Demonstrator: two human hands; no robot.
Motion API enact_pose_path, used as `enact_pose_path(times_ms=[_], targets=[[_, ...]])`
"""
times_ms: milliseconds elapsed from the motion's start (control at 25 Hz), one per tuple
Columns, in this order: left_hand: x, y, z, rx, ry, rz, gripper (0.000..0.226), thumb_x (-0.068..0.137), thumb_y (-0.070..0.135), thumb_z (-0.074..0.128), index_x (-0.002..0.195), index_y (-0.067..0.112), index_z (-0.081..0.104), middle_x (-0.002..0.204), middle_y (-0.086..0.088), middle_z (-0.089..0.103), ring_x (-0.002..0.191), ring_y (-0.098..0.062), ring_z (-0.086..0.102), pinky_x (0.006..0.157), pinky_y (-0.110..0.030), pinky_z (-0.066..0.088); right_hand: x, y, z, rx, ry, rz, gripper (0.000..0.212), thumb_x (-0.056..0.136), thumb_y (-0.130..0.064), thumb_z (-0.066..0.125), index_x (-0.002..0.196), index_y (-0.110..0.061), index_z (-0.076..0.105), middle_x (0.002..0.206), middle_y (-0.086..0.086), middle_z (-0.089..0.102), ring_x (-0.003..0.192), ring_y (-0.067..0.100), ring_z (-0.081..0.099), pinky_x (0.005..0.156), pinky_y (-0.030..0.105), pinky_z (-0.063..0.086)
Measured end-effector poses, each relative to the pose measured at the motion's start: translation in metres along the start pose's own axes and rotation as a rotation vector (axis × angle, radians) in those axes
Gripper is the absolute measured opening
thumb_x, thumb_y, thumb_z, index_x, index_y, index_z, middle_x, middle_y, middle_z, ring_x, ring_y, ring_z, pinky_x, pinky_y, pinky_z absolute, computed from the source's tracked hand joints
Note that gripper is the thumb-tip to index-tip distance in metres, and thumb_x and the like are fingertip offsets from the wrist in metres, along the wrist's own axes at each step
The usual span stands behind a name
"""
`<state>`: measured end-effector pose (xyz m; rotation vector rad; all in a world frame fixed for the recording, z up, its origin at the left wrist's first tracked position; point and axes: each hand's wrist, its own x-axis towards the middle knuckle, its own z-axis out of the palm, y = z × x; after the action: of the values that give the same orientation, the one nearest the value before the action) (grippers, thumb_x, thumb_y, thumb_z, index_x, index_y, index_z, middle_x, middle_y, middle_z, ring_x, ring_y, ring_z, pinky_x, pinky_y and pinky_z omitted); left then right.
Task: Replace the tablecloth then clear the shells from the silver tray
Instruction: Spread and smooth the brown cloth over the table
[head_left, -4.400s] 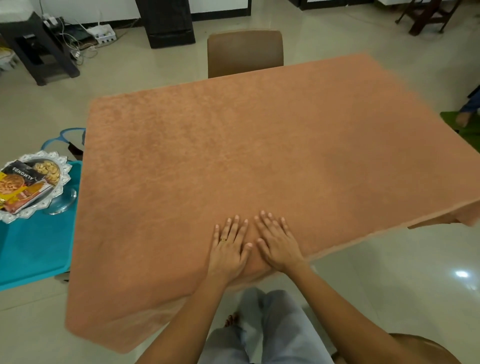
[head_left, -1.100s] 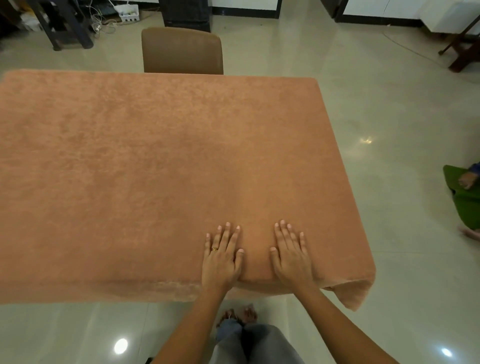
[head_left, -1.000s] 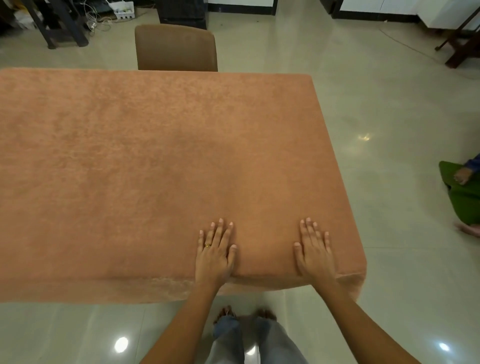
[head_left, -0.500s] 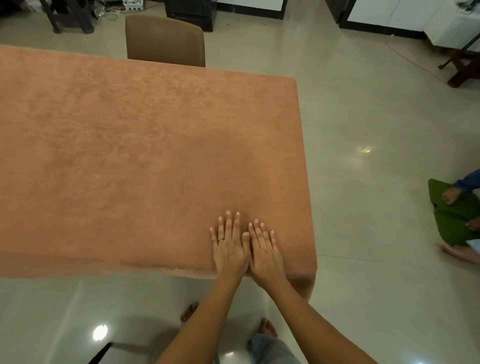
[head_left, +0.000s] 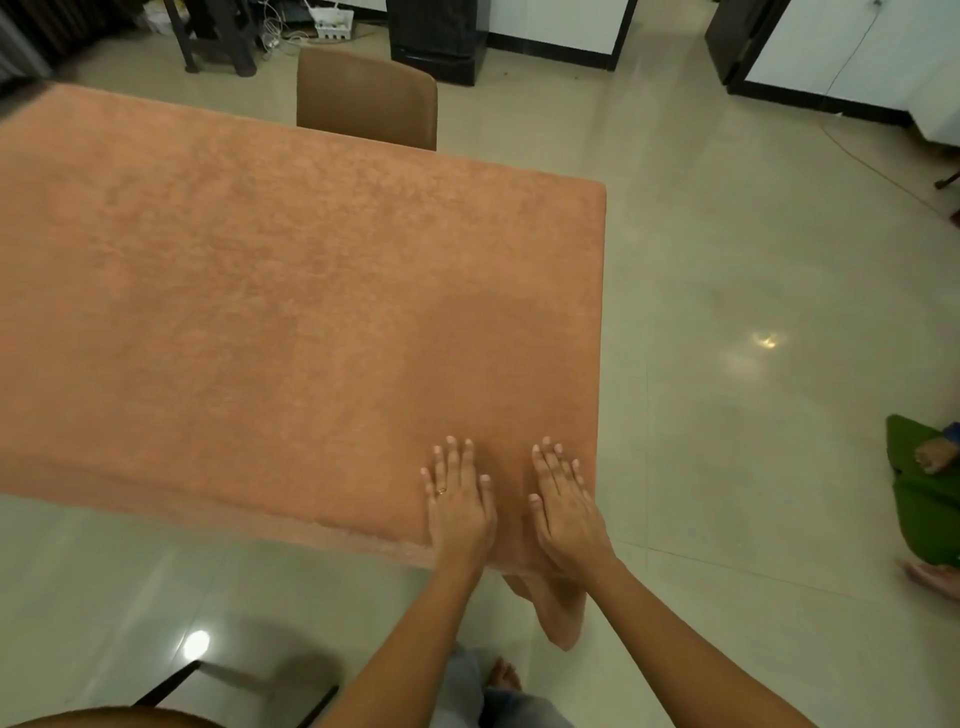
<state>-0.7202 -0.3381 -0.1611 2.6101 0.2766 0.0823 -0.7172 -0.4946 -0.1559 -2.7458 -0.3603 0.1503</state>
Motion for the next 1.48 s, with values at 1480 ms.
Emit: enact_pose_path(times_ms=[1480], targets=[[-0.021,0.136,0.068,0.066,0.225,-0.573,0.055,0.091,0.028,0.030,0.137,0.005,0.049,0.147,-0.013,0.042,0.136,-0.027,0.039,0.115,-0.036,0.003,0.111,0.116,-0.041,-0.132,-0.254,-0.774,0.059,0.098,-0.036,0.022,0.151,-0.012,0.014,0.159,0.003,0.010,0.147,0.017,0.006,0.118,0.037,0.004]])
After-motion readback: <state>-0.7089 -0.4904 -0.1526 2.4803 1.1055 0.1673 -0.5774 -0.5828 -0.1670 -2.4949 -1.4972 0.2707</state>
